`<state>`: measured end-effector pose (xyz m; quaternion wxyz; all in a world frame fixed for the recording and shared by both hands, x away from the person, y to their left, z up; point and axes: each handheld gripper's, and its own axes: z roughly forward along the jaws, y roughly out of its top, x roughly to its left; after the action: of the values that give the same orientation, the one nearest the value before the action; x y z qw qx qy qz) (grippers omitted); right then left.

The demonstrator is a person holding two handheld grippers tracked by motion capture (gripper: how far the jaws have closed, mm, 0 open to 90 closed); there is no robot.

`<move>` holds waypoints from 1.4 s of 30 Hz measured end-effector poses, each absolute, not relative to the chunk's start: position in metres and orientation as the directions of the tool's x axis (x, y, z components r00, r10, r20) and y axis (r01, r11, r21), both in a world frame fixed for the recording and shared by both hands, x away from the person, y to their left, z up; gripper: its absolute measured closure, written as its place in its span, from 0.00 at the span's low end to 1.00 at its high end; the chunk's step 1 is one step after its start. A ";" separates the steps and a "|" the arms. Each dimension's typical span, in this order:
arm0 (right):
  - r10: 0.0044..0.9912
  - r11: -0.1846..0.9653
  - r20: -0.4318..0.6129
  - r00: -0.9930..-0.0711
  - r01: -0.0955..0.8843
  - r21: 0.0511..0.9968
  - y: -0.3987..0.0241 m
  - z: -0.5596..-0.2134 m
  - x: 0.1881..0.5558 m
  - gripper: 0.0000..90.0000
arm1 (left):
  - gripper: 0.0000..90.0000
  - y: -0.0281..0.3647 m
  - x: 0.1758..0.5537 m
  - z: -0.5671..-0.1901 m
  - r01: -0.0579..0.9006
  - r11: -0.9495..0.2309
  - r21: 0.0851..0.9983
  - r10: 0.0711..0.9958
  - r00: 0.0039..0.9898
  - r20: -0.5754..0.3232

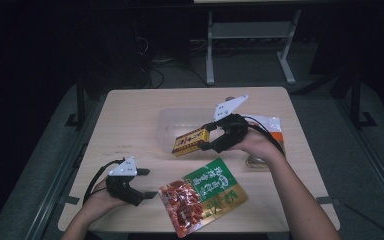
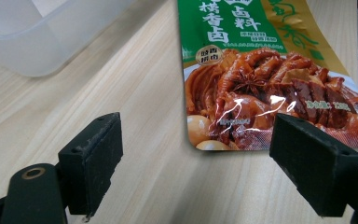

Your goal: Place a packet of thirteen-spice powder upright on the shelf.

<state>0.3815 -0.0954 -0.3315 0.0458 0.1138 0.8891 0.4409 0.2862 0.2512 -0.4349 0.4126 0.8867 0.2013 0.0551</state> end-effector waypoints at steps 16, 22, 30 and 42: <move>0.242 0.645 -0.061 -0.968 0.114 0.756 -0.061 -0.308 0.424 0.36 | 0.18 0.252 0.287 -0.440 0.321 -0.593 0.738 0.395 0.915 -0.081; 0.254 0.652 -0.063 -0.965 0.122 0.749 -0.053 -0.305 0.436 0.36 | 0.18 0.251 0.288 -0.441 0.316 -0.604 0.732 0.387 0.919 -0.077; 0.238 0.679 -0.072 -0.968 0.113 0.726 -0.036 -0.309 0.452 0.36 | 0.18 0.253 0.287 -0.441 0.318 -0.607 0.728 0.391 0.917 -0.074; 0.221 0.703 -0.091 -0.971 0.094 0.705 -0.020 -0.317 0.466 0.36 | 0.18 0.264 0.274 -0.443 0.346 -0.595 0.725 0.427 0.901 -0.079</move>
<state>0.4660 -0.0200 -0.3172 0.0846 0.0856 0.9188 0.3760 0.2735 0.2640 -0.4434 0.3942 0.8916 0.2166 0.0514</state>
